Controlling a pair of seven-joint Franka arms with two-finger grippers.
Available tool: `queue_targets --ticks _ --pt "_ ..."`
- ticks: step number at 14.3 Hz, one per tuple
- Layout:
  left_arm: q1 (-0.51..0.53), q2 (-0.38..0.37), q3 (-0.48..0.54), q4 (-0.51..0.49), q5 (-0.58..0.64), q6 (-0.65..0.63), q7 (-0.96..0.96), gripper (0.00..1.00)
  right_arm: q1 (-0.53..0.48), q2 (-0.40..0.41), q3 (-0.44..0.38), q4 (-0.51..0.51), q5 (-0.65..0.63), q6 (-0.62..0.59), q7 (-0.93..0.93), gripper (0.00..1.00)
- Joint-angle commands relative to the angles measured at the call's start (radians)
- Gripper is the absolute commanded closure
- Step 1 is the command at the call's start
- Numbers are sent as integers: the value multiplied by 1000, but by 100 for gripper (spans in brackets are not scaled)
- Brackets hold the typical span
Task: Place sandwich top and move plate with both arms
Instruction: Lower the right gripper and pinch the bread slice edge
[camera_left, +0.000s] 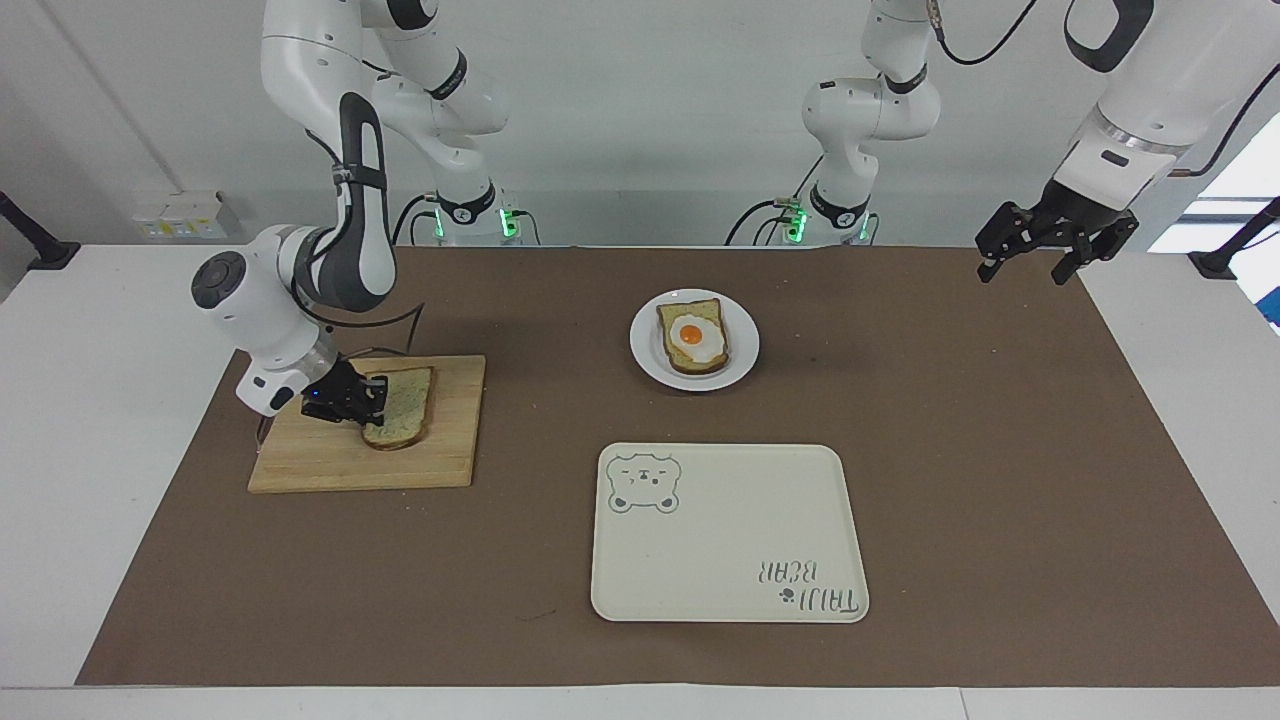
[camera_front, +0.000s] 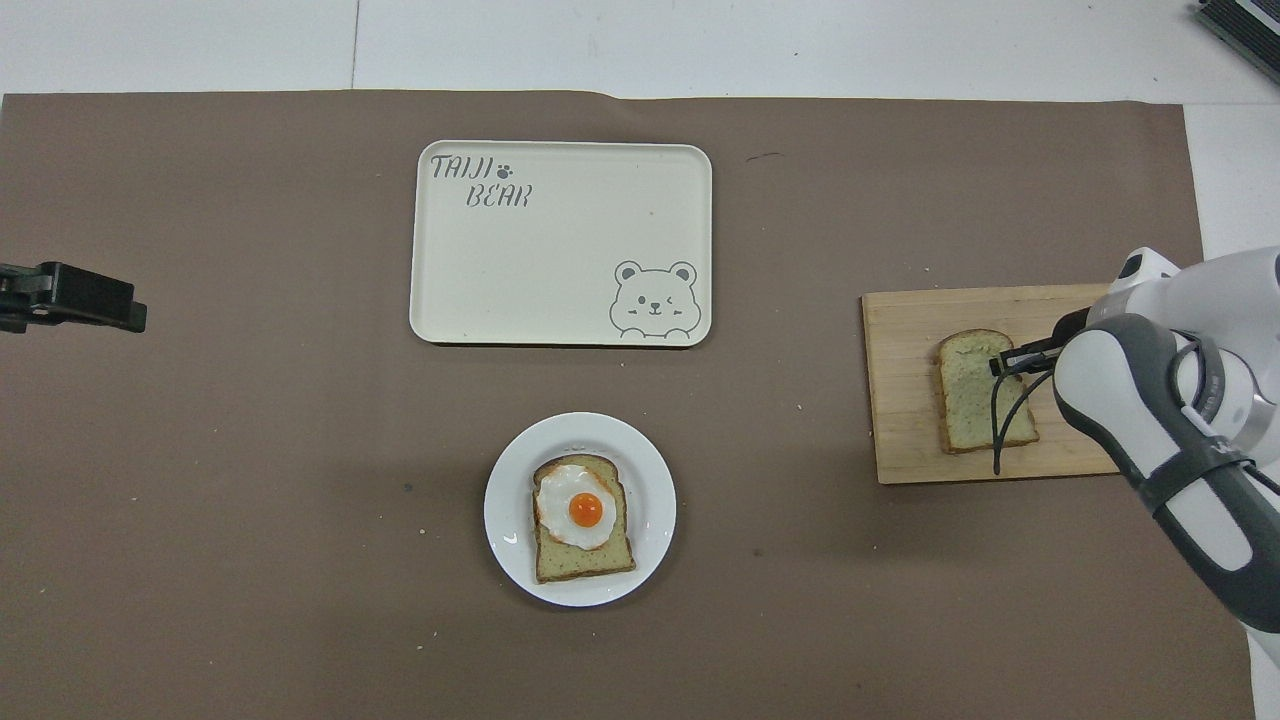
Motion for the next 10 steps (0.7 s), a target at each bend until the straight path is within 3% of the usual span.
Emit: queue_targets --ticks 1,10 --pt "8 6 -2 19 -3 -21 10 0 -2 0 10 -22 20 22 25 100" --pt "8 6 -2 19 -3 -21 10 0 -1 0 12 33 20 -13 70 100"
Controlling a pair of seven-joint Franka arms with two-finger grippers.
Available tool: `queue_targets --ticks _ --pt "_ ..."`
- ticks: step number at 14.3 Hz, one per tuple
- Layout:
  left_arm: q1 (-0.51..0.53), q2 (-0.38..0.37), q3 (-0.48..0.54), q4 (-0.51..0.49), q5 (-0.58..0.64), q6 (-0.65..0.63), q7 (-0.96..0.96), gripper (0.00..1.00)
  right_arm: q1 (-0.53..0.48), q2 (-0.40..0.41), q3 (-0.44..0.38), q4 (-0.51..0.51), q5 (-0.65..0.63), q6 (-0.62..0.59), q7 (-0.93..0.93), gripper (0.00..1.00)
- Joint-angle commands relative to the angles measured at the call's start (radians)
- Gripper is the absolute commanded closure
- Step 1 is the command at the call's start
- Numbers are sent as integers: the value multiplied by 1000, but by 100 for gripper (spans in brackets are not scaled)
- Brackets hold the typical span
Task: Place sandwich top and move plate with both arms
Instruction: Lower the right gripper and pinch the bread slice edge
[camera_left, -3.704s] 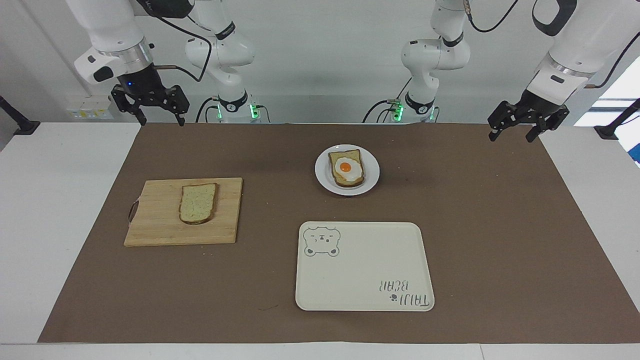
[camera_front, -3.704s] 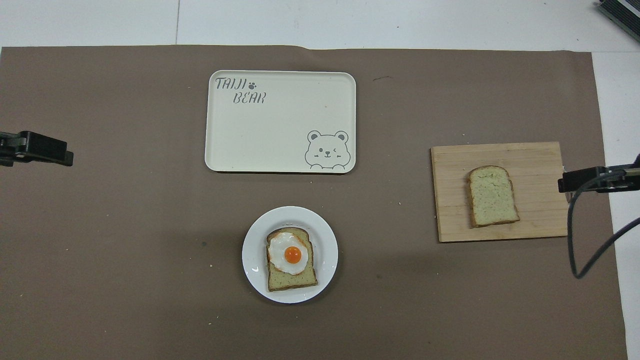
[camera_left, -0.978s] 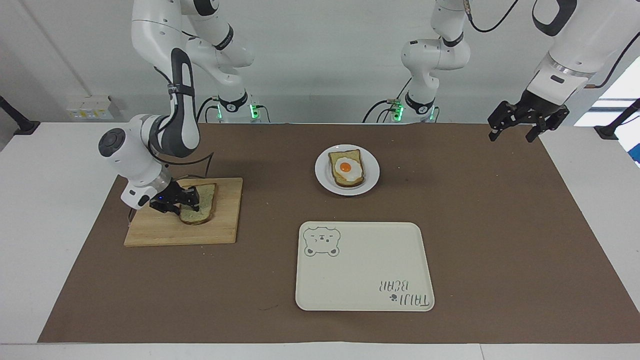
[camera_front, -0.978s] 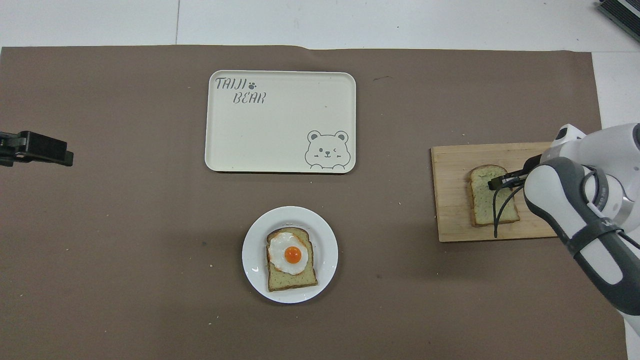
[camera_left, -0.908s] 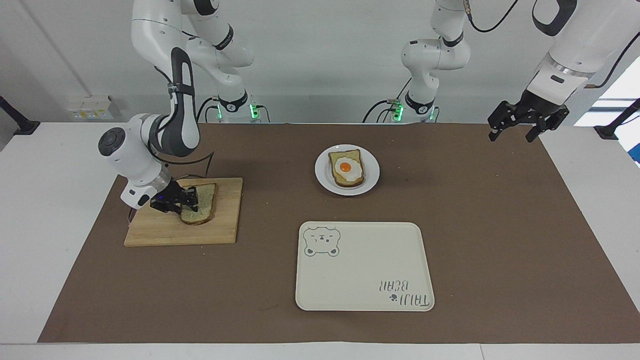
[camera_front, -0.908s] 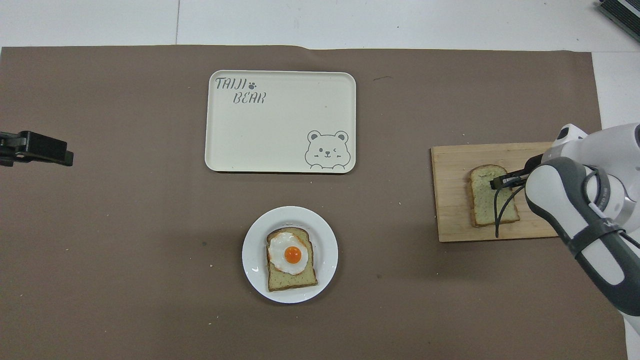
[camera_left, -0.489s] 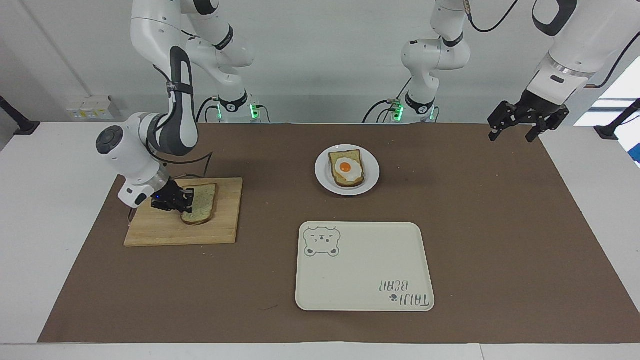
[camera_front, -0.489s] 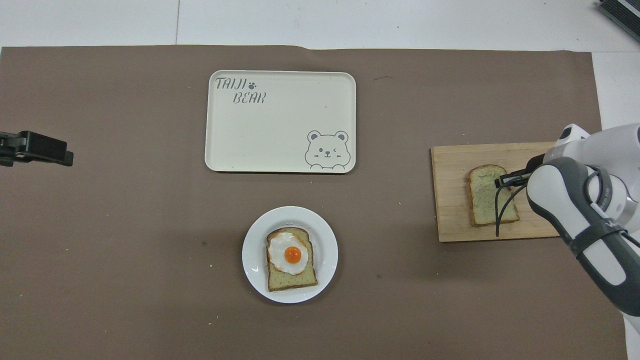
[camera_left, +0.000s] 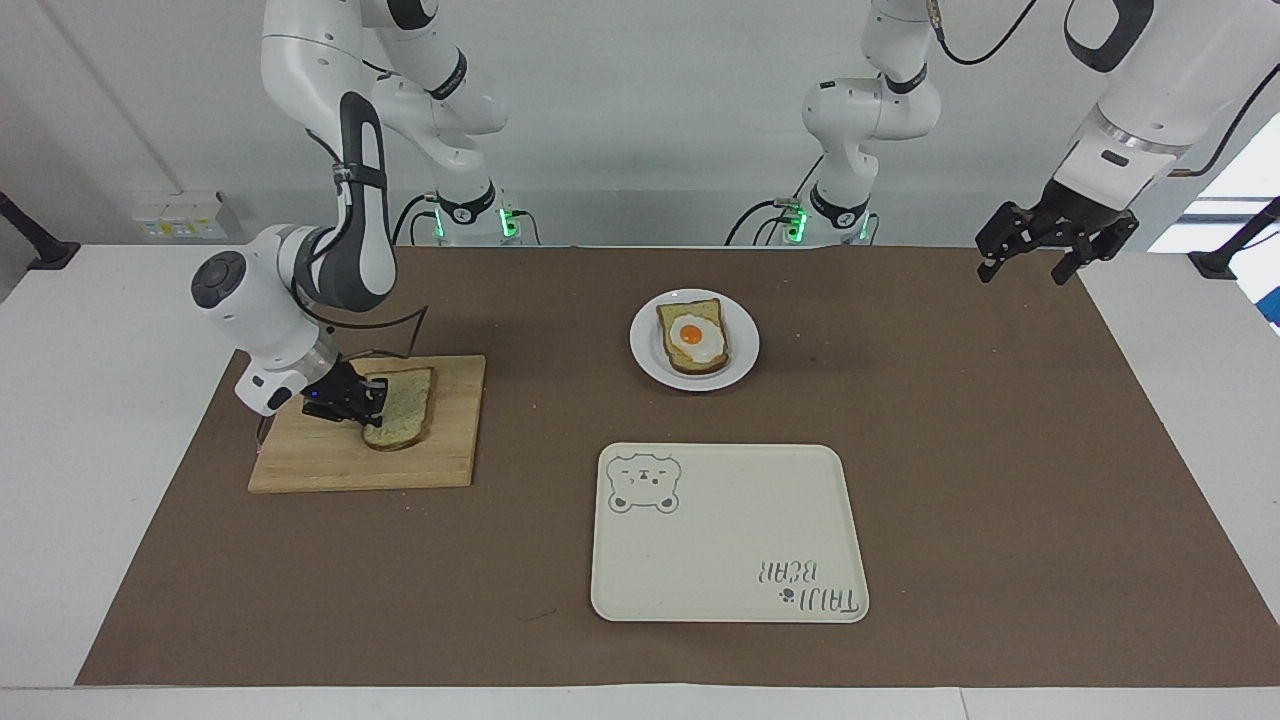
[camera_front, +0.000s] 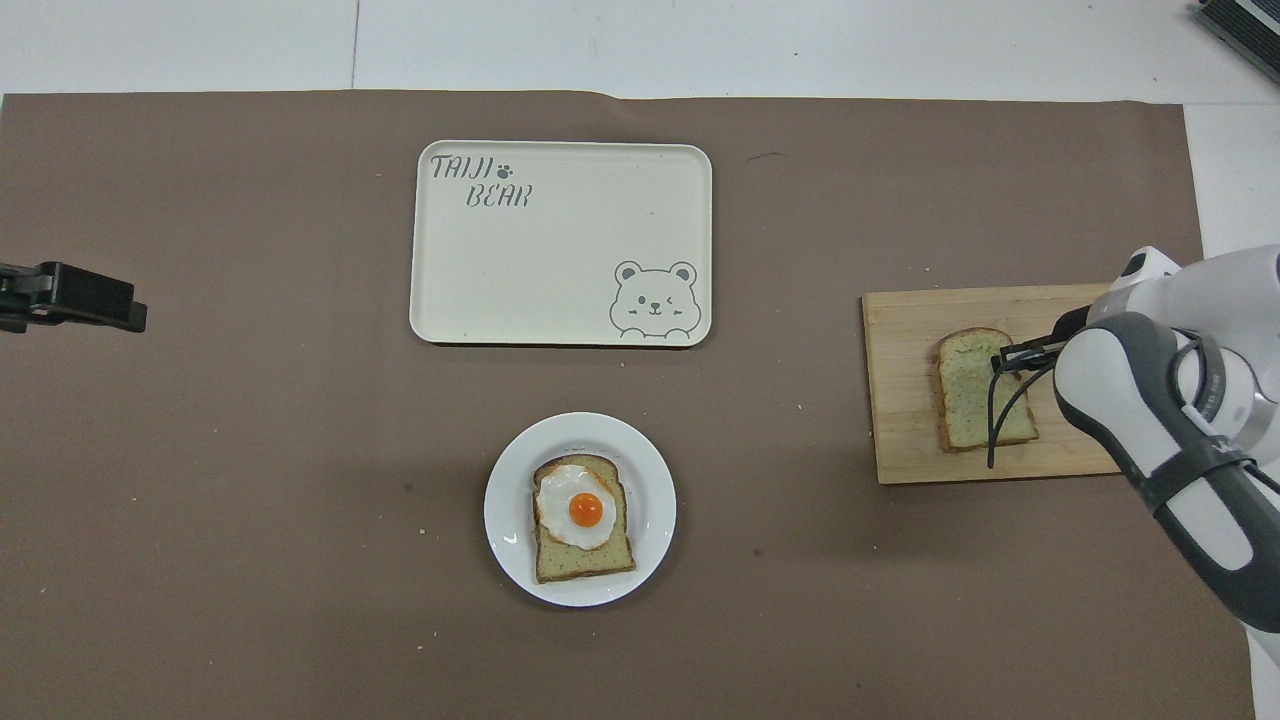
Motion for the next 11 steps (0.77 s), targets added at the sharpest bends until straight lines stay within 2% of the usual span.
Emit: queue_targets --ticks 1,11 --pt "8 6 -3 19 -3 -21 9 0 -2 -3 11 31 20 -29 25 100" --pt "8 6 -3 19 -3 -21 10 0 27 -87 22 160 19 -298 114 100"
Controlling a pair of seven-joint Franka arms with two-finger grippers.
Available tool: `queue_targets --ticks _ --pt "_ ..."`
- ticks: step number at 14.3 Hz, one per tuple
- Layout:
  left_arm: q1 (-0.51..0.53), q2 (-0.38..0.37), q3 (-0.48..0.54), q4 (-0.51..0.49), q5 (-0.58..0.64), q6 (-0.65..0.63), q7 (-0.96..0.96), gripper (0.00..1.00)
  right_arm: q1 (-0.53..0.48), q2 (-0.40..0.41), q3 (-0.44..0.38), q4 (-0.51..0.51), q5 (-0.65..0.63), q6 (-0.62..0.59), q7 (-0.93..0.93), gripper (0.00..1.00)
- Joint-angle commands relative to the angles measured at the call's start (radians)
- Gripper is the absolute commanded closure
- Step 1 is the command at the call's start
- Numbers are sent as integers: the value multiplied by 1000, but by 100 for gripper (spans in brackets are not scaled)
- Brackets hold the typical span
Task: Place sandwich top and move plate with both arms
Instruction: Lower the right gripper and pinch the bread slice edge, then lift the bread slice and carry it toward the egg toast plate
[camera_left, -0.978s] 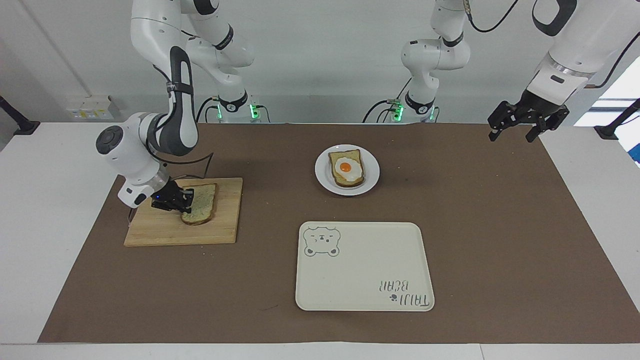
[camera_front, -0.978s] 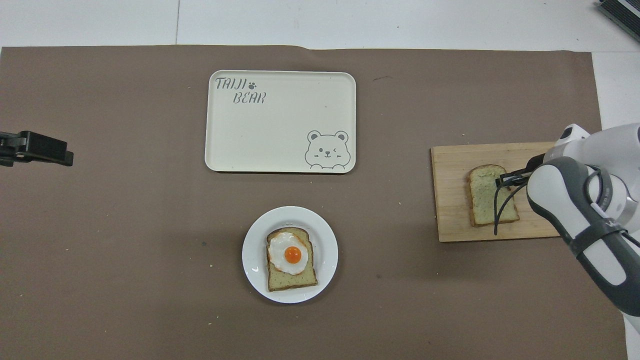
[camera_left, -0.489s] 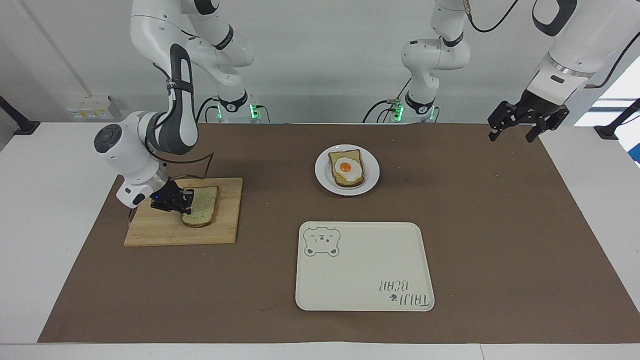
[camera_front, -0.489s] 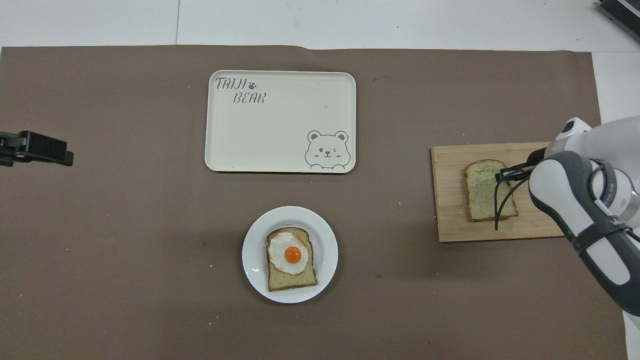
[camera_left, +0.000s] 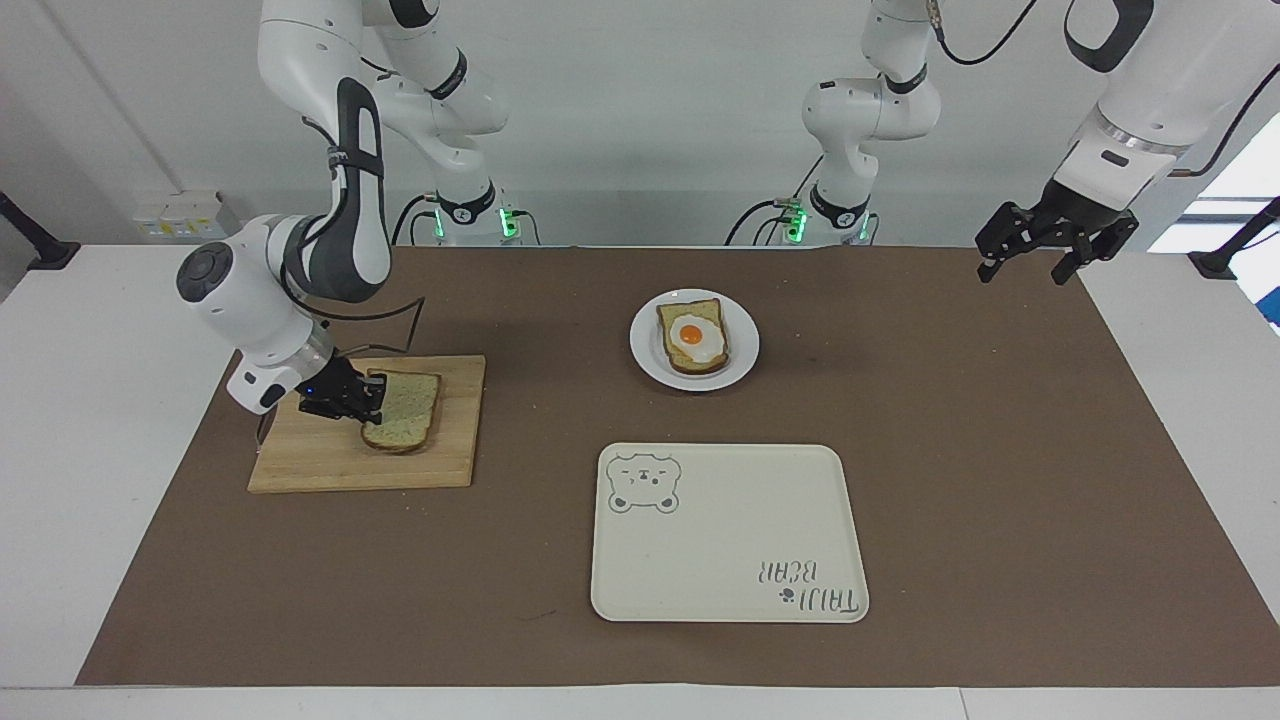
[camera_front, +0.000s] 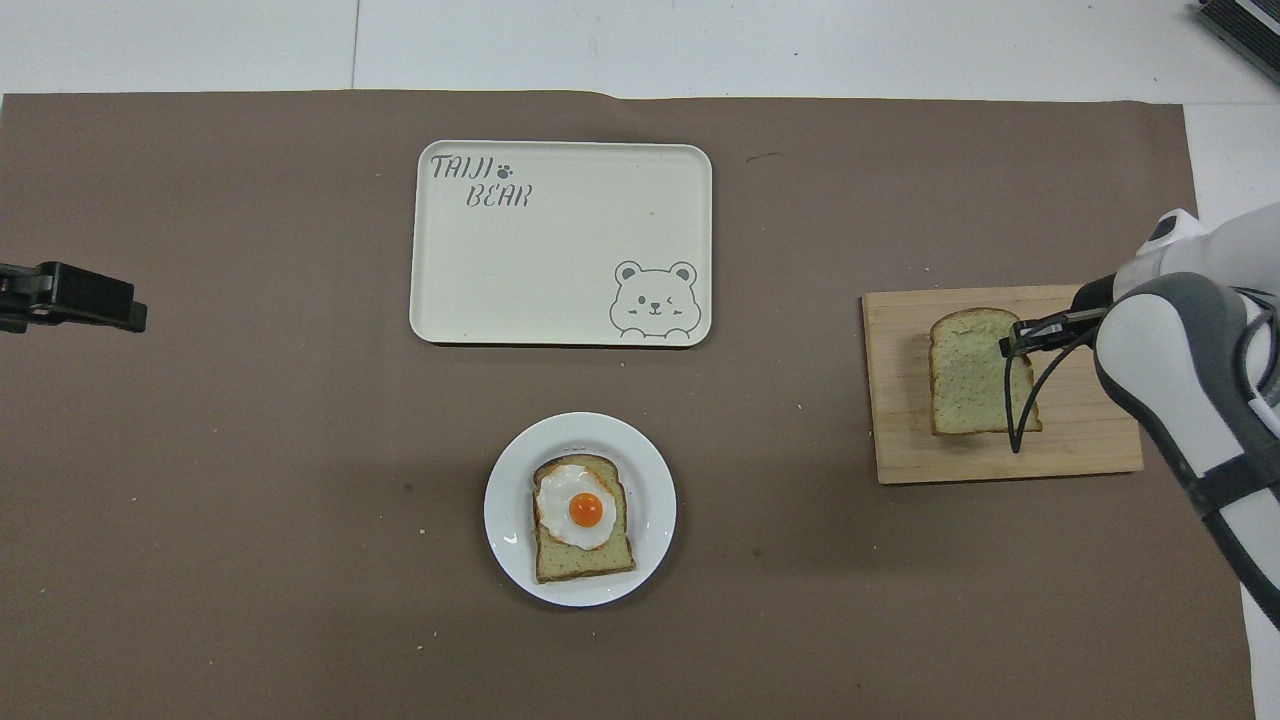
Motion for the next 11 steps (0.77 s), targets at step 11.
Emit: queue_targets --ticks 11 --pt "8 6 -3 19 -3 -21 9 0 150 -37 74 57 66 -136 307 100"
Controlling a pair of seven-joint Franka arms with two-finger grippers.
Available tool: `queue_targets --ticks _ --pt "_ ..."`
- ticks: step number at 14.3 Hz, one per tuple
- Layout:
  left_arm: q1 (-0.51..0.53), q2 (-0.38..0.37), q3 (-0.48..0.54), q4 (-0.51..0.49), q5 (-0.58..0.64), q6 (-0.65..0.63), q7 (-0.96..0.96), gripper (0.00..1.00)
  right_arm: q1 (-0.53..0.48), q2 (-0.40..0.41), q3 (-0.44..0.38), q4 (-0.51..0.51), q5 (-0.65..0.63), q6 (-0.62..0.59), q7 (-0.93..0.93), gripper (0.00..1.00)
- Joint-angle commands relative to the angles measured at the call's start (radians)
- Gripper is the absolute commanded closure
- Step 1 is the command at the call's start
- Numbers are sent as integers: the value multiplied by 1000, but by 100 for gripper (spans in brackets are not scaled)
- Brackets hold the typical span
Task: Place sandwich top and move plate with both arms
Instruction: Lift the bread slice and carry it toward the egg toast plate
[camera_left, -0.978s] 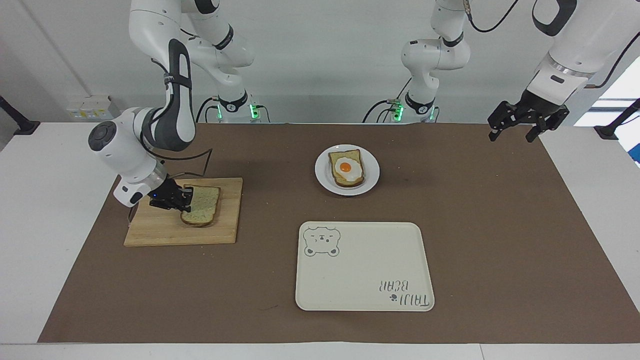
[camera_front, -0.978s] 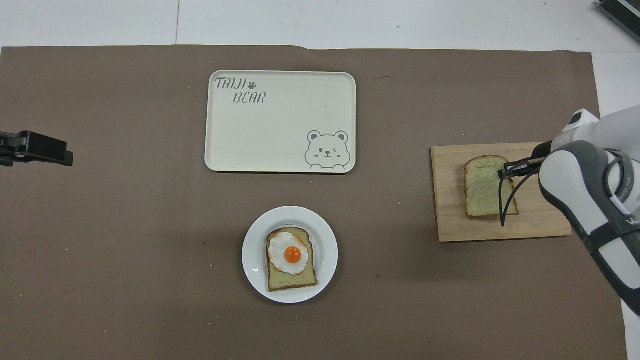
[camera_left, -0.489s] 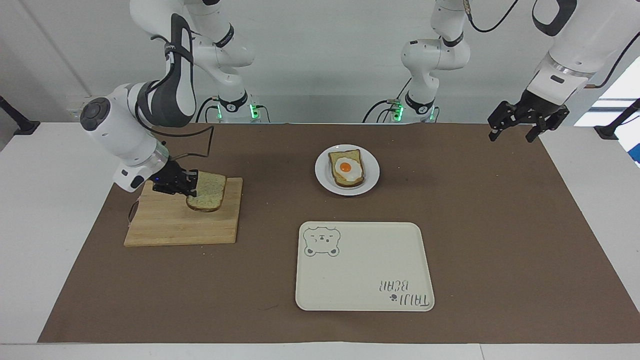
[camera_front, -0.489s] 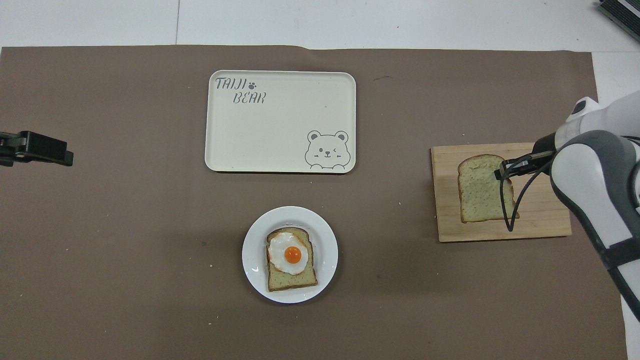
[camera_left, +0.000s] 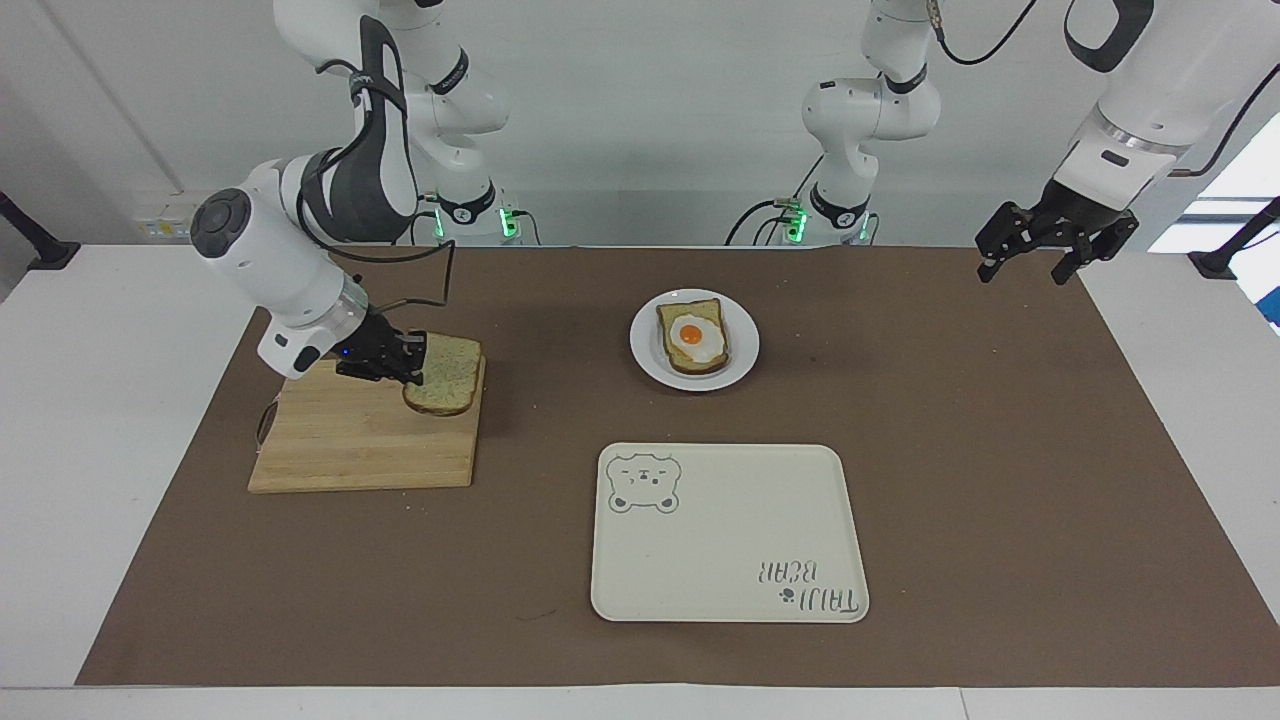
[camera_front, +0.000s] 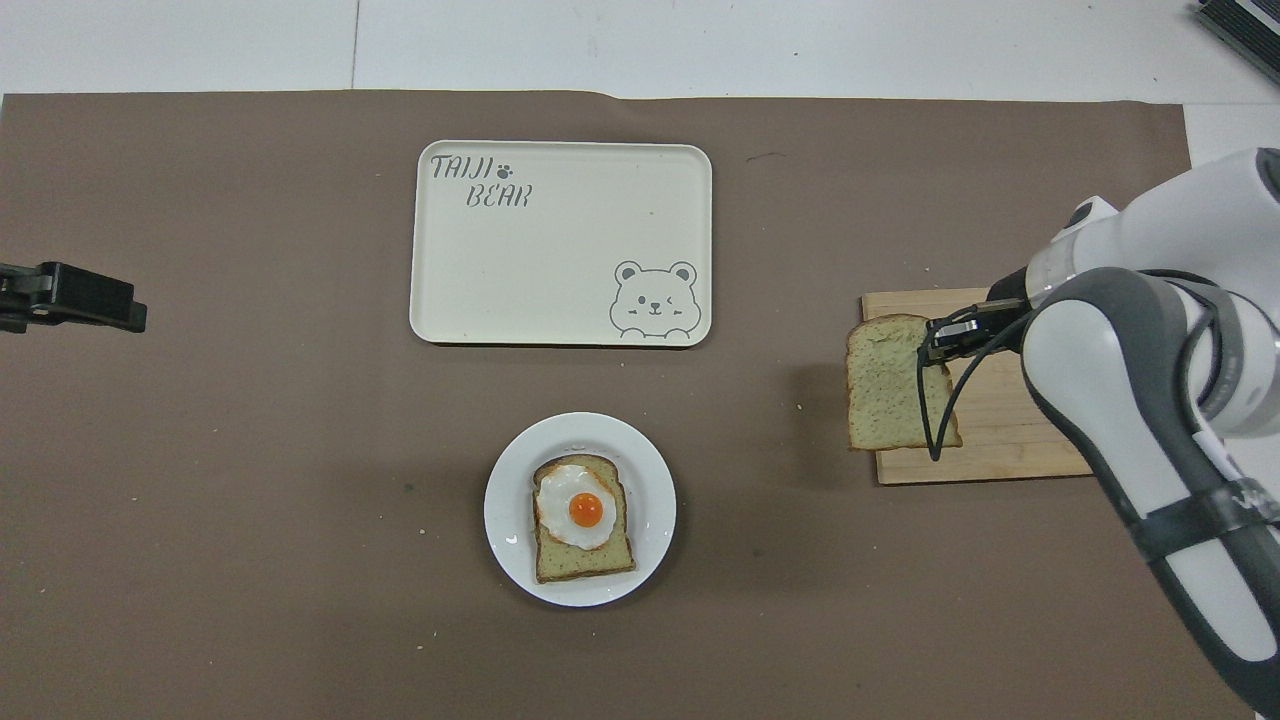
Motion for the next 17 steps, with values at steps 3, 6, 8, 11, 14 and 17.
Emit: queue_targets --ticks 3,6,8,11,14,17 --pt "8 6 -3 19 -3 -21 9 0 91 -24 3 -11 94 -17 138 100" --pt "8 6 -2 19 -3 -21 10 0 156 -29 3 -13 133 -15 215 100" --pt "8 6 -2 19 -3 -21 9 0 195 -35 3 -16 157 -6 259 100" --pt "9 6 -3 19 -3 -21 9 0 233 -35 3 -16 196 5 305 100" --pt "8 6 -3 19 -3 -21 10 0 287 -30 5 -20 240 34 336 100" --pt "8 6 -3 19 -3 -21 9 0 365 -18 5 -28 289 70 306 100"
